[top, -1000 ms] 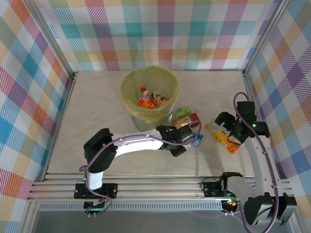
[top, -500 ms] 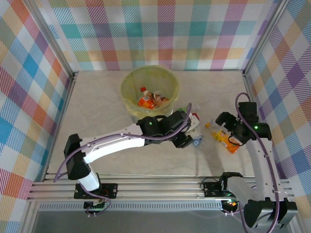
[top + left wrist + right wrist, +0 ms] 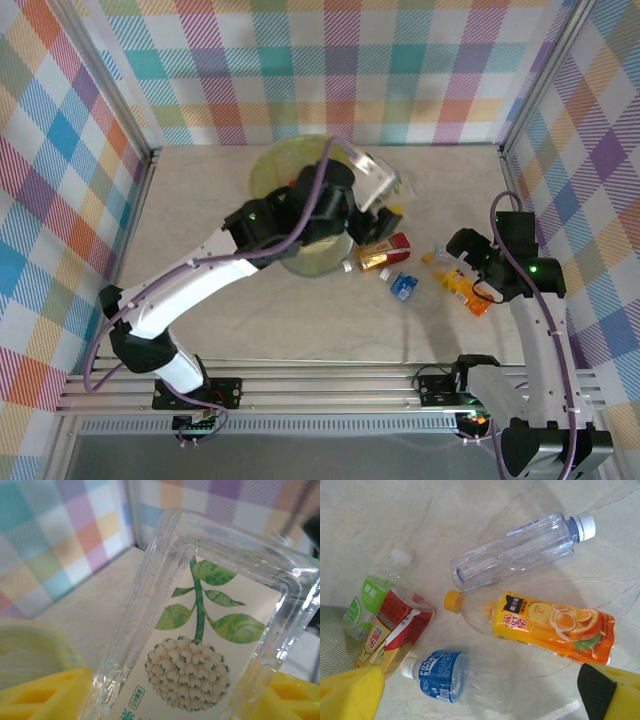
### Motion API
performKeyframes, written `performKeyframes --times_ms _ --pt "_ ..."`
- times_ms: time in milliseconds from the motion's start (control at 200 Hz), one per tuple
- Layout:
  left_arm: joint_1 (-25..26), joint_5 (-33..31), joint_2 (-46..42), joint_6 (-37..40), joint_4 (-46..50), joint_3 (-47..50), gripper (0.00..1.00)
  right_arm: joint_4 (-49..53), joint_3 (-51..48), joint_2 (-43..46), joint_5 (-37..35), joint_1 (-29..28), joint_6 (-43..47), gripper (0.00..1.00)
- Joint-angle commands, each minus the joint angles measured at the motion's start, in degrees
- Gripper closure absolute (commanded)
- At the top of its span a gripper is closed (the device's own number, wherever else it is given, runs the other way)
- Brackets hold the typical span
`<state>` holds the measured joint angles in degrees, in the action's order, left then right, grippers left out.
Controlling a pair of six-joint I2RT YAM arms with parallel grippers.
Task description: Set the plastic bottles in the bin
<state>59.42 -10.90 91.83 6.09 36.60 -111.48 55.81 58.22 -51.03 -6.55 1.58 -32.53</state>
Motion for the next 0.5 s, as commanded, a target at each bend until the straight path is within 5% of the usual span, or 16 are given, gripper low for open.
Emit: performKeyframes --times_ms 0,500 --pt "-5.0 -1.9 2.2 1.6 1.4 -4.6 0.76 1.2 1.6 0.6 2.1 0.3 0.7 0.0" --pt "-24.0 -1.4 12.3 1.7 8.8 -8.1 0.74 -3.2 -0.7 1.4 17.8 0.0 5.4 0.0"
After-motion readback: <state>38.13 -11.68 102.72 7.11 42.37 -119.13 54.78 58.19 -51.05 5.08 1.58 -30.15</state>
